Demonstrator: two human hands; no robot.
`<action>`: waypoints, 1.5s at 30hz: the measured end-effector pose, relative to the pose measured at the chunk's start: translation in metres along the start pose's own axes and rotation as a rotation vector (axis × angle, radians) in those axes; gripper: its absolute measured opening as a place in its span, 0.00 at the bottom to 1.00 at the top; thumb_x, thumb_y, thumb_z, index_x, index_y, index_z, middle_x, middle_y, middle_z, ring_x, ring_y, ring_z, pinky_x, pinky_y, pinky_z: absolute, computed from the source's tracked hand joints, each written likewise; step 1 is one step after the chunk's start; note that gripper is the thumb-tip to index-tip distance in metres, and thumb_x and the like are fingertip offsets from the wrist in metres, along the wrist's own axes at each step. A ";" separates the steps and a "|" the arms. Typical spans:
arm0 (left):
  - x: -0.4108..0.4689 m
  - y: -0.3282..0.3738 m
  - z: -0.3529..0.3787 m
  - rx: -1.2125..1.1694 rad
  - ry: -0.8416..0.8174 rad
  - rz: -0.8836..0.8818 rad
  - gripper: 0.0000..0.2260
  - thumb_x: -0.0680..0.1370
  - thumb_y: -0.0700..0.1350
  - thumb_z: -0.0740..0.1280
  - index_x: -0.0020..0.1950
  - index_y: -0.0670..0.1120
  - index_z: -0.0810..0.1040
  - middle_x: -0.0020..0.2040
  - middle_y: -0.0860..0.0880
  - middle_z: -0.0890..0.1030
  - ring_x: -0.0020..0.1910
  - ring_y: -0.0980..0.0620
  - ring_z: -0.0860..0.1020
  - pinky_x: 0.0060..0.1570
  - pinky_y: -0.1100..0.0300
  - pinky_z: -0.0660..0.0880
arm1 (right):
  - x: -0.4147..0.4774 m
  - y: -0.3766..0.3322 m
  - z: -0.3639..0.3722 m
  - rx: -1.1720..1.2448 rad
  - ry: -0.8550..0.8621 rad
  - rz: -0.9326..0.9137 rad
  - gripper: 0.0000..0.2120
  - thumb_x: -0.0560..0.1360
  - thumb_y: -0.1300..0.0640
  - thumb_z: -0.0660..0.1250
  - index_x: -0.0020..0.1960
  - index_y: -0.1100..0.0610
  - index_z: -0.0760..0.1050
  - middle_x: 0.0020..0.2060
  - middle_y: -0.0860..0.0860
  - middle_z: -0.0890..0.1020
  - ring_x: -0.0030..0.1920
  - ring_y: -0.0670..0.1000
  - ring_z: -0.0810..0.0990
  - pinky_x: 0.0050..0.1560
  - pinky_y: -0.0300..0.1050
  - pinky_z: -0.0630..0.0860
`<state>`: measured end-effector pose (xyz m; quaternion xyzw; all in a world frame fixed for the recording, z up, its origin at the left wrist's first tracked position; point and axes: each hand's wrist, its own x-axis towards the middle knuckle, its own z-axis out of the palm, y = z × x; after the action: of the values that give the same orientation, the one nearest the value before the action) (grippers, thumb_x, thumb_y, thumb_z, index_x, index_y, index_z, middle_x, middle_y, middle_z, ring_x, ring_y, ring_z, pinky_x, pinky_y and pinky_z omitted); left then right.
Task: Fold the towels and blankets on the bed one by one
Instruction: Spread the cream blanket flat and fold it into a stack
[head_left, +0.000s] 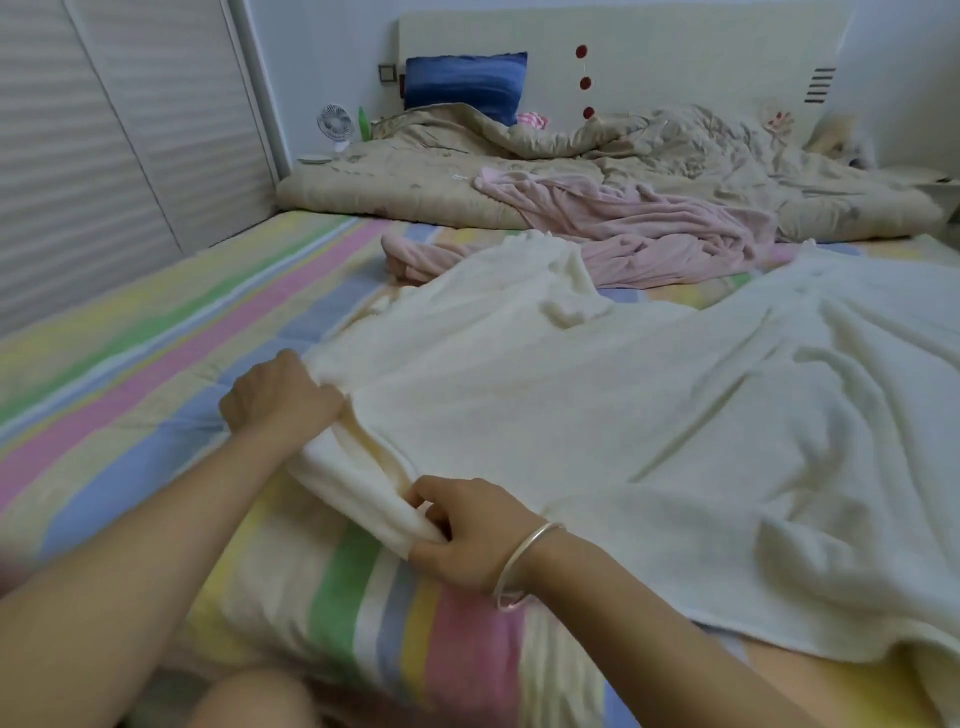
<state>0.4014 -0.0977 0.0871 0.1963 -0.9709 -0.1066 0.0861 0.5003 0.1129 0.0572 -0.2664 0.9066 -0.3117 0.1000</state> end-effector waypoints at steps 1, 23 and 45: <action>0.003 -0.017 -0.002 0.005 -0.008 -0.031 0.23 0.74 0.55 0.68 0.62 0.43 0.72 0.59 0.39 0.77 0.56 0.37 0.76 0.45 0.51 0.68 | 0.007 -0.010 0.008 -0.005 -0.012 -0.023 0.19 0.68 0.45 0.63 0.58 0.48 0.73 0.45 0.48 0.82 0.46 0.54 0.78 0.44 0.44 0.70; 0.072 -0.185 -0.006 0.082 -0.244 -0.023 0.17 0.67 0.51 0.66 0.54 0.47 0.75 0.48 0.44 0.80 0.45 0.43 0.81 0.43 0.56 0.76 | 0.110 -0.086 0.090 -0.119 0.139 0.157 0.18 0.75 0.37 0.62 0.59 0.45 0.71 0.40 0.42 0.74 0.47 0.48 0.76 0.45 0.44 0.69; 0.096 -0.084 -0.005 -0.211 0.083 0.323 0.11 0.78 0.41 0.61 0.59 0.49 0.76 0.61 0.49 0.77 0.60 0.46 0.74 0.53 0.52 0.73 | 0.167 -0.063 0.034 0.040 0.218 0.226 0.05 0.76 0.52 0.65 0.44 0.51 0.79 0.41 0.47 0.83 0.38 0.49 0.79 0.47 0.43 0.77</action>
<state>0.3456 -0.2129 0.0842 0.0320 -0.9688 -0.1844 0.1624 0.3987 -0.0372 0.0672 -0.1250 0.9298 -0.3436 0.0410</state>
